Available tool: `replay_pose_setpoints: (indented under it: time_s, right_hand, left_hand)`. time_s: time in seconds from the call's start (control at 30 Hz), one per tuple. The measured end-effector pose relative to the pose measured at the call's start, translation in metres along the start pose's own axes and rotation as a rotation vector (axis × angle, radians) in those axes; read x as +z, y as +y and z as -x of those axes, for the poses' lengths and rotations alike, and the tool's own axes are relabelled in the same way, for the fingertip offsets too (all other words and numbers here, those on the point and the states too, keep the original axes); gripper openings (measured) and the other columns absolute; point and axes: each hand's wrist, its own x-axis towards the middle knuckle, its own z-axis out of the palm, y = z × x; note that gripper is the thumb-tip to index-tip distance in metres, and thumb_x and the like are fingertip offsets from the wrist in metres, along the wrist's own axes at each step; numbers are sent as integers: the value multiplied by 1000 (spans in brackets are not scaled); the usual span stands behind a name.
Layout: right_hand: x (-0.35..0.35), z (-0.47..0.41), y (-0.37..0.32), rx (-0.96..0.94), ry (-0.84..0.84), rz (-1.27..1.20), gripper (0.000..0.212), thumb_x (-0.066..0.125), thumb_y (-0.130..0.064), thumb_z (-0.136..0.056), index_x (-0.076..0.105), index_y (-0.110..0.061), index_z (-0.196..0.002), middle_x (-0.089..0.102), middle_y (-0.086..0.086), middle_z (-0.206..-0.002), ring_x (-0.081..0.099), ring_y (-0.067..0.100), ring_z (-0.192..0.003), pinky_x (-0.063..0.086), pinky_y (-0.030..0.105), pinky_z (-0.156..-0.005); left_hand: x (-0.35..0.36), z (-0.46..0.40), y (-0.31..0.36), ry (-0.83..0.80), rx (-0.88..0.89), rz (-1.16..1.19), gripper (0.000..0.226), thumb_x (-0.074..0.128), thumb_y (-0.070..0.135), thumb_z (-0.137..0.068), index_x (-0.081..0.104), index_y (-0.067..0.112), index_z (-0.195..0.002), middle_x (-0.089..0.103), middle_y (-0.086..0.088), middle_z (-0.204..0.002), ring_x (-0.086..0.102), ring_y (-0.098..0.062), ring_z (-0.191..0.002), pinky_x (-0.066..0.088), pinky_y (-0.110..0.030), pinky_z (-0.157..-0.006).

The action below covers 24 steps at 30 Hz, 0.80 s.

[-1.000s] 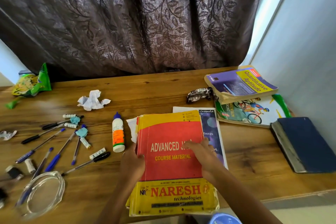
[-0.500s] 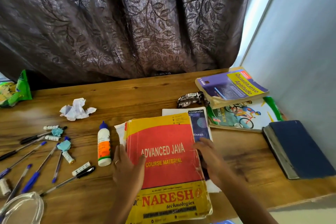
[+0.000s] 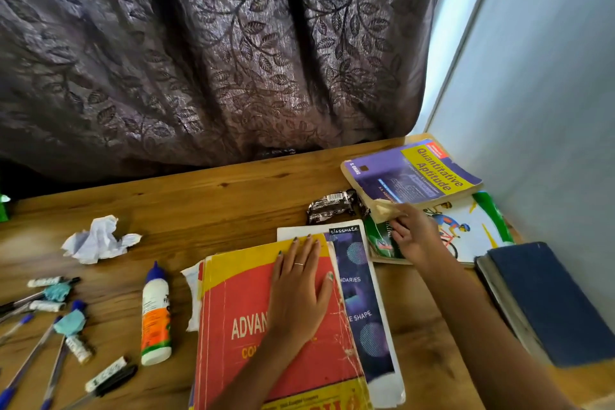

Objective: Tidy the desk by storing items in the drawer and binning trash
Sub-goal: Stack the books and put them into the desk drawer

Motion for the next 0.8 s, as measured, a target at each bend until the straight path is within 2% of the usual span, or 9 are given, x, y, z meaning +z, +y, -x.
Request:
replay_pose_setpoints:
  time_s: [0.1,0.17,0.27,0.43,0.5,0.57,0.63,0.67,0.8]
  right_hand:
    - [-4,-19,-4,101,-13,-52,18,56,-13,-86,53,-11,-104,53,11,-132,52,23,-115,36,37,-97]
    - [-4,-22,-9,184,7,-101,23,61,-18,-83,55,-12,-104,59,4,-118,53,19,-107,35,37,-89]
    - [0,-25,-17,268,16,-121,18,64,-26,-81,56,-11,-86,57,-2,-93,49,13,-100,29,30,-86]
    - [13,-30,-26,248,-21,39,21,57,-25,-90,51,-7,-81,40,2,-75,38,15,-66,34,28,-60]
    - [22,-35,-29,249,15,113,24,53,-24,-93,50,-4,-81,41,8,-73,38,20,-63,41,27,-65]
    - [30,-42,-28,214,50,138,19,52,-22,-94,51,-5,-103,50,12,-81,48,23,-70,44,25,-69]
    - [30,-50,-24,166,56,93,30,54,-18,-93,48,-6,-119,59,15,-110,59,27,-98,44,29,-74]
    - [29,-53,-22,147,51,70,32,54,-17,-93,46,-5,-122,57,17,-123,57,30,-110,45,37,-77]
    - [23,-61,-14,87,25,-55,39,49,-13,-96,38,-3,-132,53,23,-127,55,37,-115,52,47,-70]
  left_hand:
    - [3,2,-2,33,18,-29,57,35,44,-91,41,19,-142,43,0,-146,34,-19,-139,26,-44,-113]
    - [5,3,-4,35,17,-24,57,34,44,-92,40,20,-143,41,1,-147,32,-18,-140,25,-42,-114]
    - [6,3,-5,49,20,-23,57,34,44,-92,39,21,-143,40,2,-148,30,-17,-140,18,-37,-116]
    - [6,3,-6,67,35,-19,56,37,44,-91,42,20,-141,45,0,-145,35,-17,-137,16,-35,-113]
    - [8,3,-6,74,30,-21,55,37,44,-91,42,20,-141,46,1,-144,35,-17,-137,16,-35,-113]
    - [9,3,-6,82,24,-28,55,37,45,-91,42,21,-140,46,2,-144,36,-16,-137,20,-36,-116]
    - [9,3,-6,85,20,-37,55,36,46,-91,42,21,-140,46,2,-144,36,-16,-137,25,-40,-114]
    - [10,2,-6,87,19,-38,55,35,46,-91,43,21,-140,47,2,-143,37,-17,-137,26,-43,-112]
    - [11,2,-7,104,22,-44,55,36,45,-91,46,21,-138,48,2,-142,39,-18,-135,27,-45,-111]
